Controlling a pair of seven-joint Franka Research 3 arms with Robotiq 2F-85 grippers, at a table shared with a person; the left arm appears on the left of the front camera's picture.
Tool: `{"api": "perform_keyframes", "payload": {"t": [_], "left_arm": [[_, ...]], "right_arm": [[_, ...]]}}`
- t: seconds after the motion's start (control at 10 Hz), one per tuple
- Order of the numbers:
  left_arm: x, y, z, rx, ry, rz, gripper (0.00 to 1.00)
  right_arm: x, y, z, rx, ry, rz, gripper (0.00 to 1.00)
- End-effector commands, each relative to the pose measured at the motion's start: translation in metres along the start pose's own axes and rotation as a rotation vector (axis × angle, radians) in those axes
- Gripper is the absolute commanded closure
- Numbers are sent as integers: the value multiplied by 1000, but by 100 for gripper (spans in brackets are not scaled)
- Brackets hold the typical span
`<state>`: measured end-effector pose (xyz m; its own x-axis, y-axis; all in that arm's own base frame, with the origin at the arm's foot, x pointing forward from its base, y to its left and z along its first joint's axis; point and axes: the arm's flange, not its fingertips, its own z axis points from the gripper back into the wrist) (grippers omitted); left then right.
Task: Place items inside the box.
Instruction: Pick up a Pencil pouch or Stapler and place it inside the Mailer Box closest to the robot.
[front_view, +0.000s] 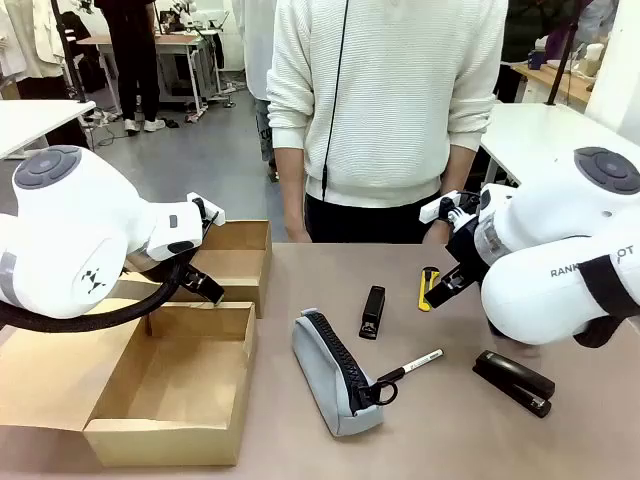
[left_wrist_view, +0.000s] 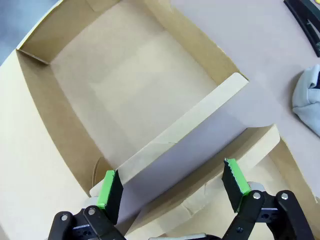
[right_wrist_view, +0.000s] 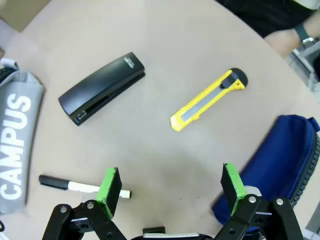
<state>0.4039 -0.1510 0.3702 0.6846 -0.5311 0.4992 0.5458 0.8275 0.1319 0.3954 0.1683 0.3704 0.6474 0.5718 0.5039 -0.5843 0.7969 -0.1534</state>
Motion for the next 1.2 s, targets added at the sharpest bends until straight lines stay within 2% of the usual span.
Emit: {"api": "perform_keyframes", "payload": {"t": [0.0, 1.1], "left_arm": [[0, 0, 0, 0, 0, 0, 0], [0, 0, 0, 0, 0, 0, 0]], "right_arm": [[0, 0, 0, 0, 0, 0, 0], [0, 0, 0, 0, 0, 0, 0]]}}
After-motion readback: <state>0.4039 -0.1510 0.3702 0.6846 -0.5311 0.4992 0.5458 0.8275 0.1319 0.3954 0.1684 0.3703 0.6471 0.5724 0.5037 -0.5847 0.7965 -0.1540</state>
